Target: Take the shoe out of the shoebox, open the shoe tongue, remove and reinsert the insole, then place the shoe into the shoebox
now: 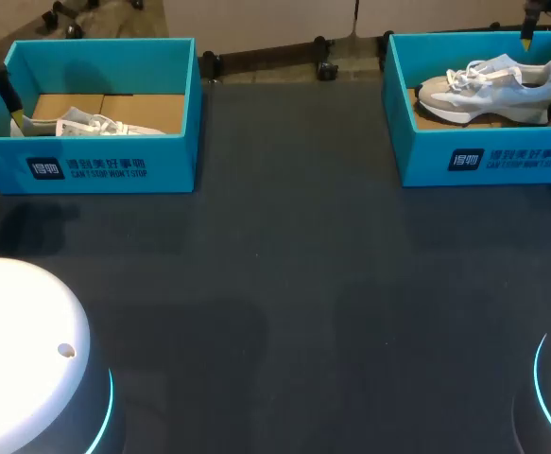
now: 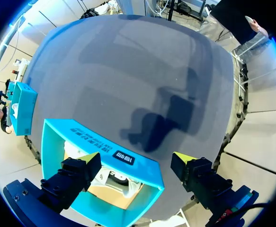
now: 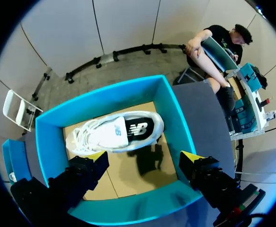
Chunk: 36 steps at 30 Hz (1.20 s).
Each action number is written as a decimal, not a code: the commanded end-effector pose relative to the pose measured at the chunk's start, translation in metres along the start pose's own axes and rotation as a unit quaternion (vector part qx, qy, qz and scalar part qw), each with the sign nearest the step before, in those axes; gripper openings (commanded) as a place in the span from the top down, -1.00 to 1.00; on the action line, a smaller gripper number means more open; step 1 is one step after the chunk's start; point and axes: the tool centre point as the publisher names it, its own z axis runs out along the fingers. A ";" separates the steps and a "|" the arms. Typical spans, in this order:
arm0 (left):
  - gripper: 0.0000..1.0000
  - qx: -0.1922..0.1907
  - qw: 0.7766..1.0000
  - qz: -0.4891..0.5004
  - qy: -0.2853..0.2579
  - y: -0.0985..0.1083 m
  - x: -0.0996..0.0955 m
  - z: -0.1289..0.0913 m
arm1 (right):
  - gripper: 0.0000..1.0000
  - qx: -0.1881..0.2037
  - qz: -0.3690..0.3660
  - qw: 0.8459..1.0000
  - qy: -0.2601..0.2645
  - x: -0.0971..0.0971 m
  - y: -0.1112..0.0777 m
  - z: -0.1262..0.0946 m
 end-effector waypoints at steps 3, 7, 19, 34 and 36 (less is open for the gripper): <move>-1.00 -0.002 1.000 0.000 0.000 -0.002 0.000 0.001 | -0.53 0.037 -0.004 0.999 -0.006 -0.002 0.015 0.022; -1.00 -0.002 1.000 0.000 0.000 -0.002 0.000 0.001 | 0.03 0.046 -0.008 0.999 -0.008 -0.003 0.017 0.030; -1.00 -0.002 1.000 0.000 0.000 -0.002 0.000 0.001 | 0.15 0.074 -0.011 0.997 -0.025 -0.010 0.033 0.055; -1.00 -0.002 1.000 0.000 0.000 -0.002 0.000 0.001 | 0.13 0.108 -0.013 0.993 -0.049 -0.019 0.037 0.081; -1.00 -0.002 1.000 0.000 0.000 -0.002 0.000 0.001 | 0.14 0.110 -0.014 0.993 -0.051 -0.020 0.037 0.084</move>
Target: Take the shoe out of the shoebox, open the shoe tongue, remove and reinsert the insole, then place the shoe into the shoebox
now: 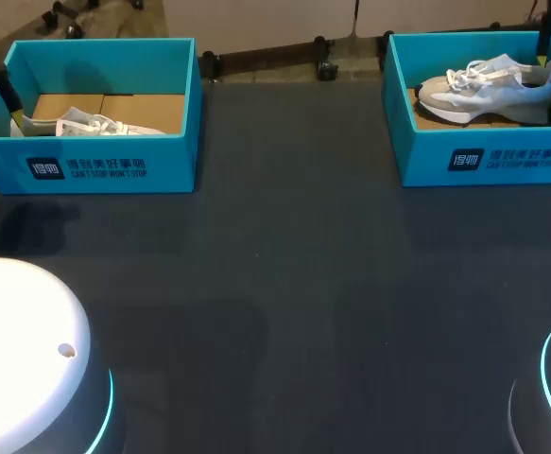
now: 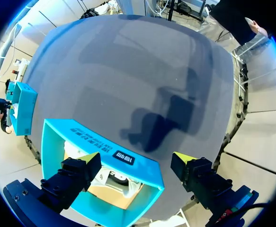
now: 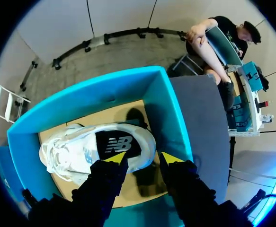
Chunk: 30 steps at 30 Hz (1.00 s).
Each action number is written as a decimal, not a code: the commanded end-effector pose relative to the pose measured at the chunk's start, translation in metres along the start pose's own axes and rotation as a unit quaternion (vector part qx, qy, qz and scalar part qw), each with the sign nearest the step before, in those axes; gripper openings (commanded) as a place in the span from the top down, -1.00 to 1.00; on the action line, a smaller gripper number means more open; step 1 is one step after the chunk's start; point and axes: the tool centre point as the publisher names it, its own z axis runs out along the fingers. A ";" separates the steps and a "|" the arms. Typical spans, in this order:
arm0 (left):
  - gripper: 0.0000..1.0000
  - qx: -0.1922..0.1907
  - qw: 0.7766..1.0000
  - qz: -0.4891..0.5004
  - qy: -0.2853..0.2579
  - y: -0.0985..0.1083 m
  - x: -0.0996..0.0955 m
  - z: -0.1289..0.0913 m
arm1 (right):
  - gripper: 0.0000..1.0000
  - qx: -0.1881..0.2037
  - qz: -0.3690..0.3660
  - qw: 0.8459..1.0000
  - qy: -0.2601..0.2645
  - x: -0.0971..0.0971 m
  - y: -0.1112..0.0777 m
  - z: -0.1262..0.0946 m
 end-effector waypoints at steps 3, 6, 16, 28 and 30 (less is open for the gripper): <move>-1.00 -0.002 1.000 0.000 0.000 -0.002 0.000 0.001 | 0.15 0.036 -0.004 0.999 -0.011 0.001 0.009 0.012; -1.00 -0.002 1.000 0.000 0.000 -0.002 0.000 0.001 | 0.15 0.038 -0.007 0.999 -0.022 -0.001 0.011 0.014; -1.00 -0.002 1.000 0.000 0.000 -0.002 0.000 0.001 | 0.18 0.044 -0.008 0.999 -0.025 -0.004 0.014 0.026; -1.00 -0.002 1.000 0.000 0.000 -0.002 0.000 0.001 | 0.17 0.027 -0.008 0.999 -0.042 -0.004 0.015 0.038; -1.00 -0.002 1.000 0.000 0.000 -0.002 0.000 0.001 | 0.15 0.024 -0.006 0.999 -0.045 -0.004 0.015 0.039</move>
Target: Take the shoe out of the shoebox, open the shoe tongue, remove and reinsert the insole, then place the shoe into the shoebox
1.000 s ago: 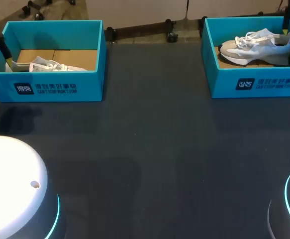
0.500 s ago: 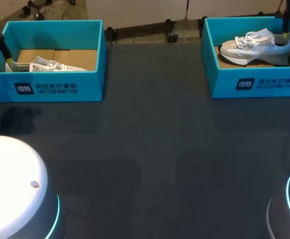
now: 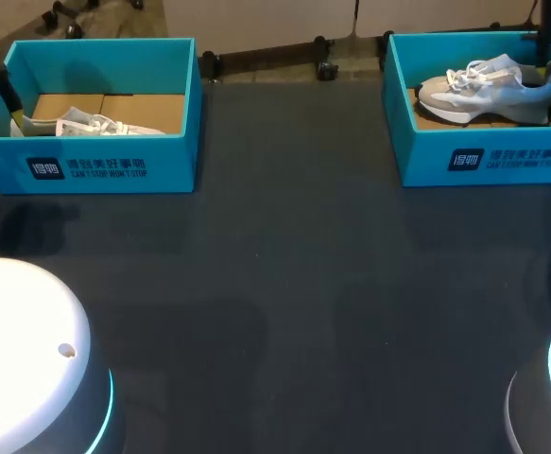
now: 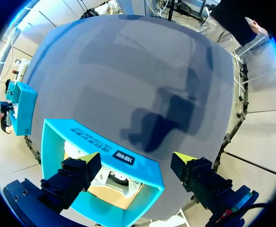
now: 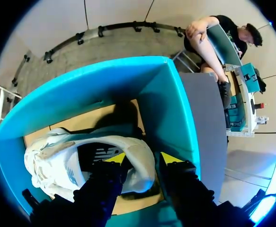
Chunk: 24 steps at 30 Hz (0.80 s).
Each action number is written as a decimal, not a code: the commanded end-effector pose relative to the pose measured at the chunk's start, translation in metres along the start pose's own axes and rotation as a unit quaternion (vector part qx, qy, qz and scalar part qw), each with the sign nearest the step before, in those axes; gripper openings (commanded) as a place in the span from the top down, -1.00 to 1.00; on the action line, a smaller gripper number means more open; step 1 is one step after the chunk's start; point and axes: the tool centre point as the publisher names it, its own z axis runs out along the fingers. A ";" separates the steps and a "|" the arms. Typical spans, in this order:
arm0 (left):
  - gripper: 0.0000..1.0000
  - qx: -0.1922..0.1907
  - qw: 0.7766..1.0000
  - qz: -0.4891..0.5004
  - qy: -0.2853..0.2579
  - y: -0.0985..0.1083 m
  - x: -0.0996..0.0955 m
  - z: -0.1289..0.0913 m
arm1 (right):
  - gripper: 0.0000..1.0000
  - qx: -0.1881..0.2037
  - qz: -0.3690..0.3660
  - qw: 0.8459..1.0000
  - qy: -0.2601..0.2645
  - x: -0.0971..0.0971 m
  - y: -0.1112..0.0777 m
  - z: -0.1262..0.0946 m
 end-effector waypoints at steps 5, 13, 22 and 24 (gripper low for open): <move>-1.00 -0.002 1.000 0.000 0.000 -0.002 0.000 0.001 | 0.12 -0.002 0.005 1.000 -0.004 0.002 0.002 0.010; -1.00 -0.002 1.000 0.000 0.000 -0.002 0.000 0.001 | 0.11 0.002 0.008 1.000 -0.007 0.002 -0.001 0.019; -1.00 -0.002 1.000 0.000 0.000 -0.002 0.000 0.001 | 0.12 0.008 0.013 1.000 -0.005 0.005 -0.005 0.032; -1.00 -0.002 1.000 0.000 0.000 -0.002 0.000 0.001 | 0.12 0.011 0.014 1.000 -0.004 0.006 -0.007 0.035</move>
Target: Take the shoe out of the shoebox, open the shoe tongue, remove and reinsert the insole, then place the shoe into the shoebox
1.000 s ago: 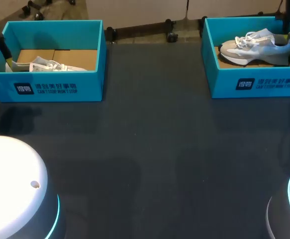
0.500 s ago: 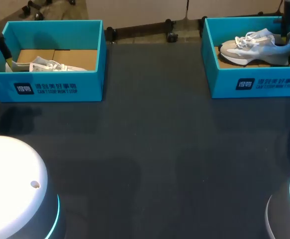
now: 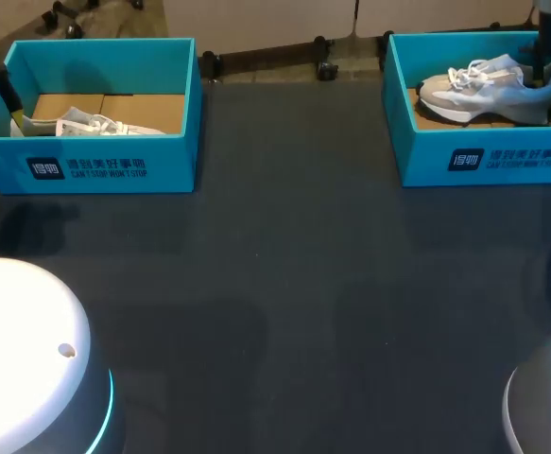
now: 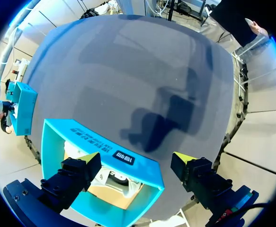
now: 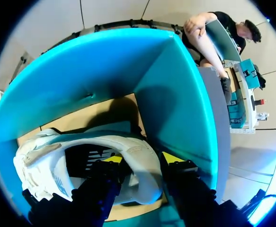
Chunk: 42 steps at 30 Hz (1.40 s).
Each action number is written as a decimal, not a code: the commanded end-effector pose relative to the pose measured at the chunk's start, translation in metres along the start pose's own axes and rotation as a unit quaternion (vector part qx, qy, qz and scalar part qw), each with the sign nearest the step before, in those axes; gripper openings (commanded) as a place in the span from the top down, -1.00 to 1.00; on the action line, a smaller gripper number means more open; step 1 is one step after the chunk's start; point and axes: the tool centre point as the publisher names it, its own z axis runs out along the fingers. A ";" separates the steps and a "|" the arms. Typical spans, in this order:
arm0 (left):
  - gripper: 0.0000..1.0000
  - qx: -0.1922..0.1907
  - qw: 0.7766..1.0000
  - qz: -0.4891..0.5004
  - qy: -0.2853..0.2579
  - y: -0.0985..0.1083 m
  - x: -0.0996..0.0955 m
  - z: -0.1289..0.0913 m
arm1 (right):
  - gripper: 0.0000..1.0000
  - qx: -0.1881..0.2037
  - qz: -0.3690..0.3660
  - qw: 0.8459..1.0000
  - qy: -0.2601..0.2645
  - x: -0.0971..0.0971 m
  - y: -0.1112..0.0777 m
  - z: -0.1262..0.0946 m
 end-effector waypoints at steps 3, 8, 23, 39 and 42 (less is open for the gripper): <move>-1.00 -0.002 1.000 0.000 0.000 -0.002 0.000 0.001 | 0.16 0.005 0.003 1.000 0.000 0.004 0.000 0.010; -1.00 -0.002 1.000 0.000 0.000 -0.002 0.000 0.001 | 0.62 0.003 0.005 1.000 -0.004 0.002 0.000 0.008; -1.00 -0.002 1.000 0.000 0.000 -0.002 0.000 0.001 | 1.00 -0.002 0.005 1.000 -0.002 -0.005 -0.004 -0.014; -1.00 -0.002 1.000 0.000 0.000 -0.002 0.000 0.001 | 1.00 -0.032 -0.021 0.999 -0.005 -0.023 -0.013 -0.091; -1.00 -0.002 1.000 0.000 0.000 -0.002 0.000 0.001 | 1.00 -0.034 -0.027 0.999 -0.008 -0.023 -0.017 -0.105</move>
